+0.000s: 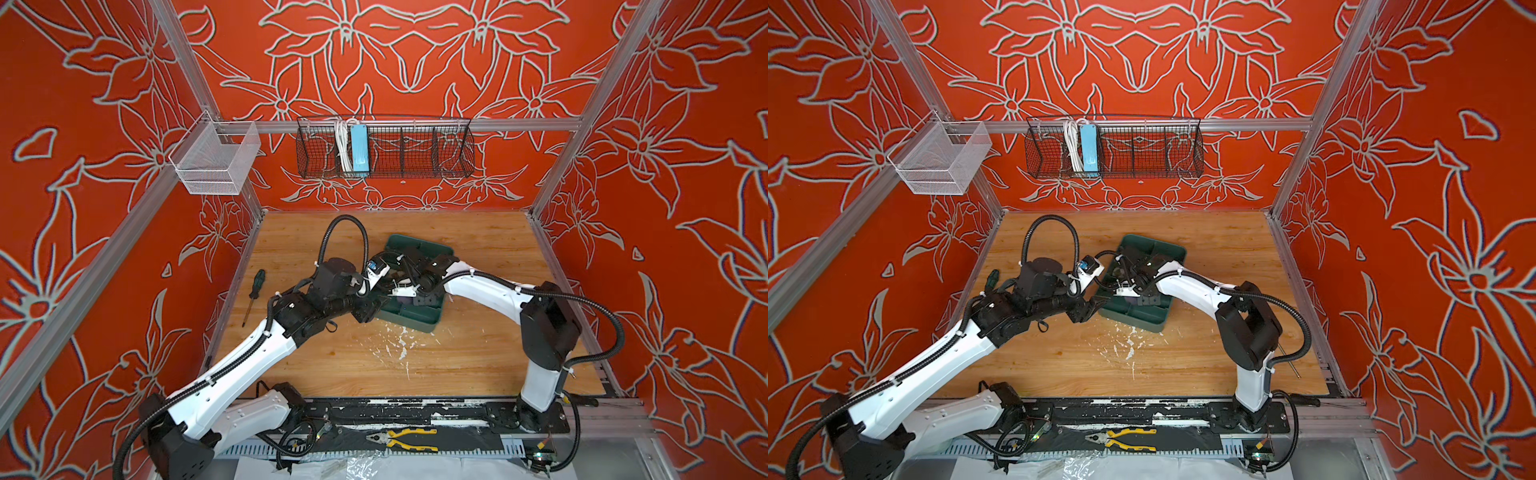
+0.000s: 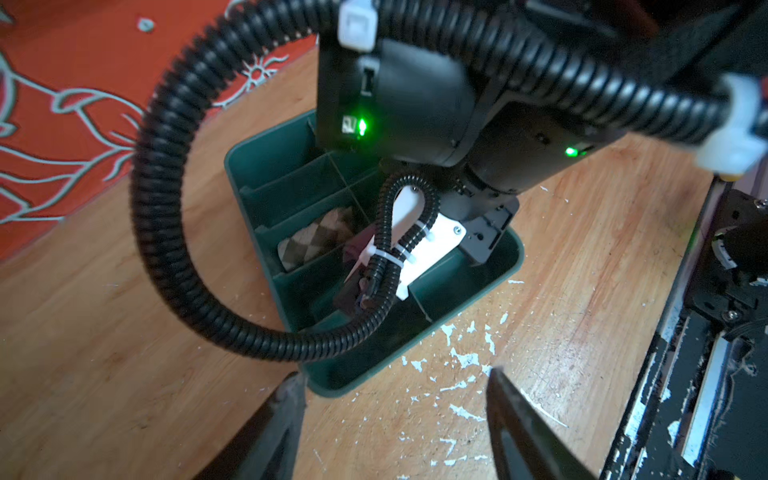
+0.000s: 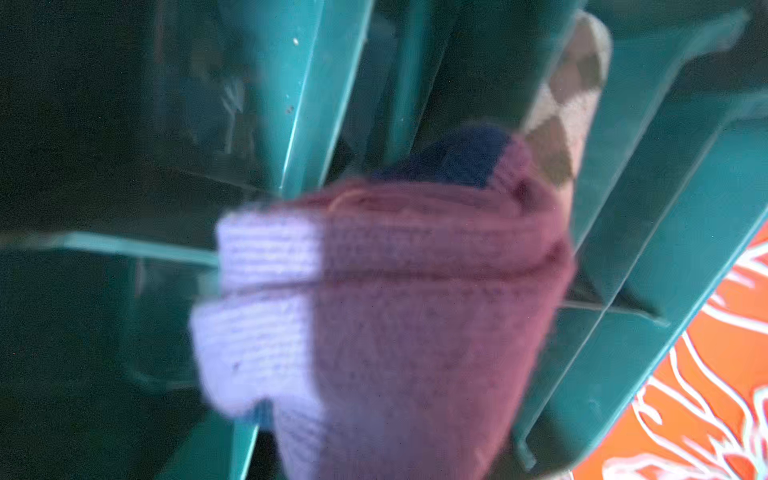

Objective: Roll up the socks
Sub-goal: 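Carry the rolled purple sock with the right gripper over the green tray, then lower the rolled sock into a tray compartment and open the right gripper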

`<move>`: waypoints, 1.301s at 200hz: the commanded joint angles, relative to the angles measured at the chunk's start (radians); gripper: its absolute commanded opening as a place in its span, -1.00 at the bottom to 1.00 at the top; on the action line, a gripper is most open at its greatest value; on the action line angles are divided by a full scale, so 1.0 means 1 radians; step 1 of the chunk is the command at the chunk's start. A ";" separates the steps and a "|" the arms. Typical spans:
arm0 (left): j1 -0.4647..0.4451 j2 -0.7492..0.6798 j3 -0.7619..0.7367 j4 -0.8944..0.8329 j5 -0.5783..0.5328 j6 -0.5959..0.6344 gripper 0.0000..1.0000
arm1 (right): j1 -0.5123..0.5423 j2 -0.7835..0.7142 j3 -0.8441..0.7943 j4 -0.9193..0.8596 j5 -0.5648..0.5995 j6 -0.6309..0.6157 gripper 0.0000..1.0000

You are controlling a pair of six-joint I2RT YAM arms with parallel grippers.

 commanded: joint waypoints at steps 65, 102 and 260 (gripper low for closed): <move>0.004 -0.080 -0.017 -0.003 -0.108 -0.067 0.46 | -0.064 -0.325 -0.145 0.005 -0.040 0.254 -1.00; 0.004 -0.081 -0.029 0.010 -0.127 -0.106 0.46 | -0.059 -0.366 -0.293 0.286 0.038 0.339 -1.00; 0.004 -0.126 -0.080 0.003 -0.162 -0.136 0.47 | 0.030 -0.173 -0.379 0.393 0.124 0.303 -1.00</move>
